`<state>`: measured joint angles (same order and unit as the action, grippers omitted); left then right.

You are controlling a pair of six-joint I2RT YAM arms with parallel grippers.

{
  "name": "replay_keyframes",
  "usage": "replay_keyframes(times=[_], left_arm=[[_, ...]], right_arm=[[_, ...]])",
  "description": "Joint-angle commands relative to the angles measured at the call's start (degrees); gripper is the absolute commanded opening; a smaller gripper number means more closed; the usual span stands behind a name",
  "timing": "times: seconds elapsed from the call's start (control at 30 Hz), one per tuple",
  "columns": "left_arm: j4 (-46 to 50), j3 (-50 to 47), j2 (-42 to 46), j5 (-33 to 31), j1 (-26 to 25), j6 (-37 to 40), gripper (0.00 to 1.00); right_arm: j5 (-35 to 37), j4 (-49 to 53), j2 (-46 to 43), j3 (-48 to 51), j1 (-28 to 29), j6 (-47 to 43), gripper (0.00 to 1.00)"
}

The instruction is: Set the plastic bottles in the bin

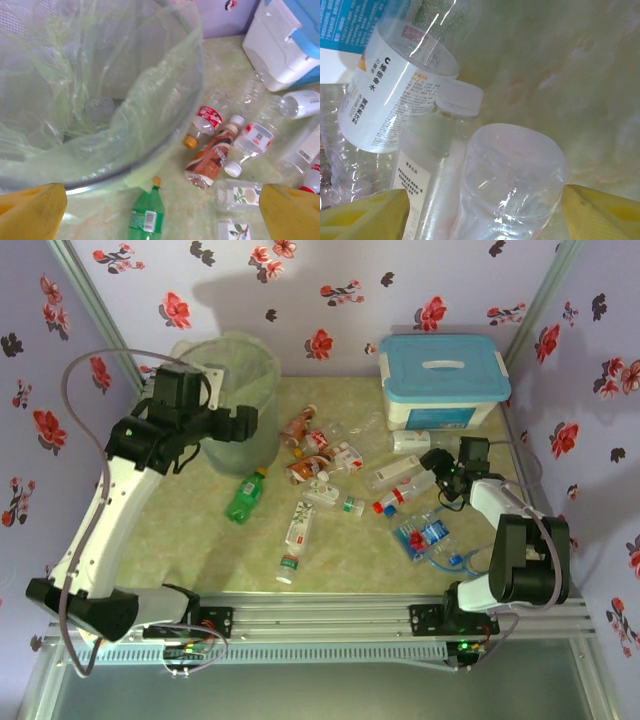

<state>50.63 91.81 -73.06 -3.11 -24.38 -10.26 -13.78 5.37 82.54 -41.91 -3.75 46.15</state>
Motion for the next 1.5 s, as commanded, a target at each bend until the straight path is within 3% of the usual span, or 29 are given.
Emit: replay_keyframes(times=[0.0,0.5,0.6,0.87,1.07,1.2,1.47], left_arm=[[-0.62,-2.39,3.11,-2.91,-2.59,-2.87,0.99],[-3.41,-4.90,1.97,-3.74,-6.16,-4.70,1.00],[-3.53,-4.53,1.29,-3.78,-6.59,-4.77,1.00],[-2.92,-2.69,0.04,-3.74,-7.71,-4.42,1.00],[-2.73,-1.23,-0.68,-3.24,-9.16,-3.91,1.00],[-2.82,0.33,-2.00,0.70,-11.09,-3.74,1.00],[-8.57,3.21,-10.82,8.24,-18.92,-3.44,1.00]], right_arm=[[0.03,-3.46,1.82,1.04,-0.11,1.56,0.79],[-1.67,-6.86,7.44,1.67,-0.03,1.71,0.73],[-1.68,-7.40,7.04,2.14,-0.10,1.94,0.64],[-1.34,-5.56,0.75,1.92,-0.12,1.75,0.53],[-2.22,-2.08,-6.57,0.36,-0.28,1.75,0.52],[-5.32,-0.16,-11.43,-1.33,-0.06,1.37,0.52],[-8.37,-4.83,-18.27,-4.54,10.26,0.61,0.52]])
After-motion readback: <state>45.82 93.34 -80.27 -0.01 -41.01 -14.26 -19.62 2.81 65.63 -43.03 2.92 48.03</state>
